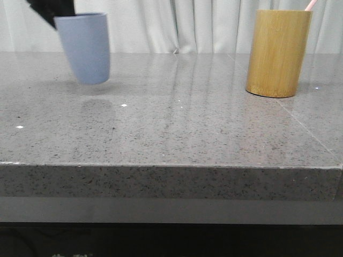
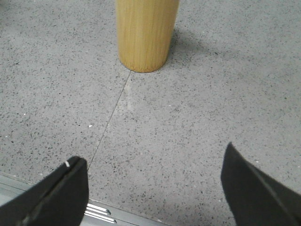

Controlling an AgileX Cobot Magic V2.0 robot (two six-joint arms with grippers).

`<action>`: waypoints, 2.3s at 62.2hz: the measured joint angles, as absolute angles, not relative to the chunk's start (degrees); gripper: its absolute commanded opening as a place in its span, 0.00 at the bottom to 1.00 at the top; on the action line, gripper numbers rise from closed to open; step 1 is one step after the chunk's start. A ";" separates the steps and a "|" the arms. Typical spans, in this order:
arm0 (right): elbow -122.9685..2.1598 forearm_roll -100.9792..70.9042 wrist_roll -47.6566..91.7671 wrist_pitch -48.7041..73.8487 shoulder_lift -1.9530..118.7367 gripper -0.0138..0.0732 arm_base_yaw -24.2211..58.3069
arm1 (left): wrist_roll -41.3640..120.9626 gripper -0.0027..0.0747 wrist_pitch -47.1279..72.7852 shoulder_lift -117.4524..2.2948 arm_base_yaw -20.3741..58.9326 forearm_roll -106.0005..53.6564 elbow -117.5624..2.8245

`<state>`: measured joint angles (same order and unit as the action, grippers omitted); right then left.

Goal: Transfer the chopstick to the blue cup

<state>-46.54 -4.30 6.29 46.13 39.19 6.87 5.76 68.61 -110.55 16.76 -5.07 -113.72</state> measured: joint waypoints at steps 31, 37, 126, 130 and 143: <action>-46.54 -4.07 6.06 46.22 39.19 0.84 6.29 | 5.76 0.01 68.69 -114.85 29.16 -5.40 -124.70; -46.54 -4.07 6.06 46.22 39.19 0.84 6.29 | 5.76 0.01 69.05 -117.33 30.09 -5.40 -126.46; -58.53 -16.66 0.93 38.49 58.34 0.84 -7.59 | 5.44 0.44 72.03 -109.44 31.17 -5.92 -126.98; -61.96 -20.30 3.70 38.49 61.89 0.84 -7.60 | 5.44 0.44 72.32 -107.49 31.17 -6.01 -126.76; -73.96 -30.49 10.46 40.36 73.76 0.84 -7.60 | 5.44 0.44 72.54 -102.34 31.17 -6.01 -125.98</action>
